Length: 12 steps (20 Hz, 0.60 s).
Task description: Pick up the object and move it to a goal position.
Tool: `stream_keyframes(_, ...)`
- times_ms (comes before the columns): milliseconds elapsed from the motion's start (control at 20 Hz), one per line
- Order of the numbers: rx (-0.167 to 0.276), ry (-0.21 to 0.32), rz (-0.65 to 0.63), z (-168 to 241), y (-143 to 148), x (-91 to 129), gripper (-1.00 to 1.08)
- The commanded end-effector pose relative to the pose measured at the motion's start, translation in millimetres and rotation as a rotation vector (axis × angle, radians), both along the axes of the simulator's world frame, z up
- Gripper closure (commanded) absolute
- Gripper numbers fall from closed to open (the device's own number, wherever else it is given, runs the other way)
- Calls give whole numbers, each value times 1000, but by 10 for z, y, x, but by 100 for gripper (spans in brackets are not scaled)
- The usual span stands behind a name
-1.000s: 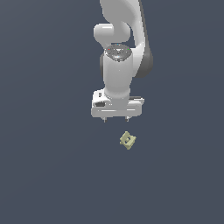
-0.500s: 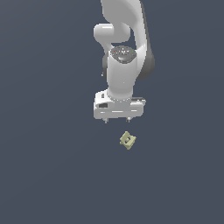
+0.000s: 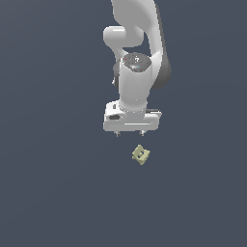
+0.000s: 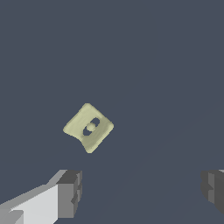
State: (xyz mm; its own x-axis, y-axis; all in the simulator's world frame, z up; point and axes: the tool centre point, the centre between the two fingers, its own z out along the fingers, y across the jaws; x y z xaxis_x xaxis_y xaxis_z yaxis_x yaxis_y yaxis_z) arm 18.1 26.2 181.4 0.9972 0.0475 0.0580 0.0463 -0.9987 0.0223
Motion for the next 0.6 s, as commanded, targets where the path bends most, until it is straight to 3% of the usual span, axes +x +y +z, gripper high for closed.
stream_keyframes(0, 3, 2, -24, -31, 20, 11, -92)
stream_keyframes(550, 23, 17, -232, -282, 186, 100, -92)
